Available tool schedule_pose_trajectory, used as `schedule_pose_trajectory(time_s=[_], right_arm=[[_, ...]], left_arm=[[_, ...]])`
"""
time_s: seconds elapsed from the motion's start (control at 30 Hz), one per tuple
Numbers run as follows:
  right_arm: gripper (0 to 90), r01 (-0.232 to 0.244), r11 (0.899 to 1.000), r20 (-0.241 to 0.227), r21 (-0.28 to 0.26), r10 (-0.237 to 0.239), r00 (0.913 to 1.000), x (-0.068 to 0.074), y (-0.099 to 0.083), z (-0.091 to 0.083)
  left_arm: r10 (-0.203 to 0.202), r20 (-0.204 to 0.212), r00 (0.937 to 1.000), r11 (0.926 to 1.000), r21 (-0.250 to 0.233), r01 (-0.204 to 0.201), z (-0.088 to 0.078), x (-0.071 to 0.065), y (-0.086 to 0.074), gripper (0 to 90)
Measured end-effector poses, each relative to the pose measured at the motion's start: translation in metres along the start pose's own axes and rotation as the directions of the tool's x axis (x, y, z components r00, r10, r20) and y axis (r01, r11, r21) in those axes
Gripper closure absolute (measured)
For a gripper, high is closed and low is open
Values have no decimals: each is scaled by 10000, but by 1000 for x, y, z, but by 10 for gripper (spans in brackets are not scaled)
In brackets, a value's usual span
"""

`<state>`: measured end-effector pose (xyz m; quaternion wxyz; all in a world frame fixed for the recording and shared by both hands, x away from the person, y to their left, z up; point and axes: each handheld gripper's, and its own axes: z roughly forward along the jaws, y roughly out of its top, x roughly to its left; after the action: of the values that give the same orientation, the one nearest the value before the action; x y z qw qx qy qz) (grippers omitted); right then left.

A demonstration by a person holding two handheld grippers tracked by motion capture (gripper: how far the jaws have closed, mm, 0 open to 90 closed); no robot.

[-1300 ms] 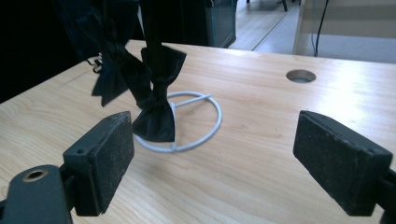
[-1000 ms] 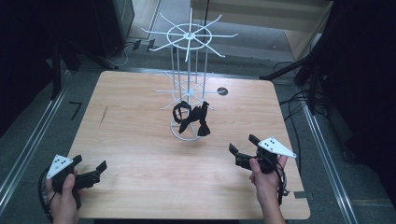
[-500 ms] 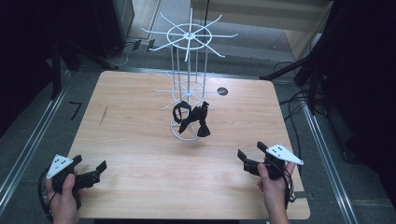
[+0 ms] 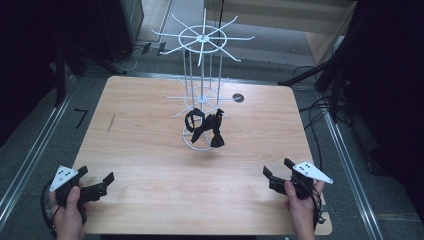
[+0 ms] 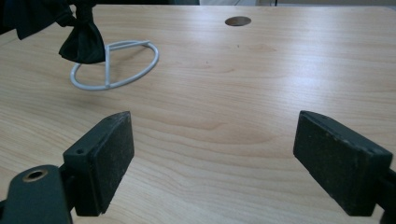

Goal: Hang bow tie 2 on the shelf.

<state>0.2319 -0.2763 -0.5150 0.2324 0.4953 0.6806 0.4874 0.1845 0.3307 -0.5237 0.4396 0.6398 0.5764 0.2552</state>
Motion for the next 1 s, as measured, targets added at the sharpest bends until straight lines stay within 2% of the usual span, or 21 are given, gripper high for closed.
schedule_pose_trajectory(time_s=[0.47, 0.67, 1.0], right_arm=[[128, -277, 9995, 417, 158, 270, 9988, -20, -14, -10], [128, -572, 9983, 619, 119, 564, 9965, -33, -21, -20], [128, -662, 9975, 962, 246, 635, 9933, -49, -32, -33]], left_arm=[[-11, 15, 10000, 10000, 11, 11, 0, 0, 0, 0], [-1, 5, 10000, 10000, 8, 1, 0, 0, 0, 0], [-5, -15, 10000, 10000, -11, 4, 0, 0, 0, 0]])
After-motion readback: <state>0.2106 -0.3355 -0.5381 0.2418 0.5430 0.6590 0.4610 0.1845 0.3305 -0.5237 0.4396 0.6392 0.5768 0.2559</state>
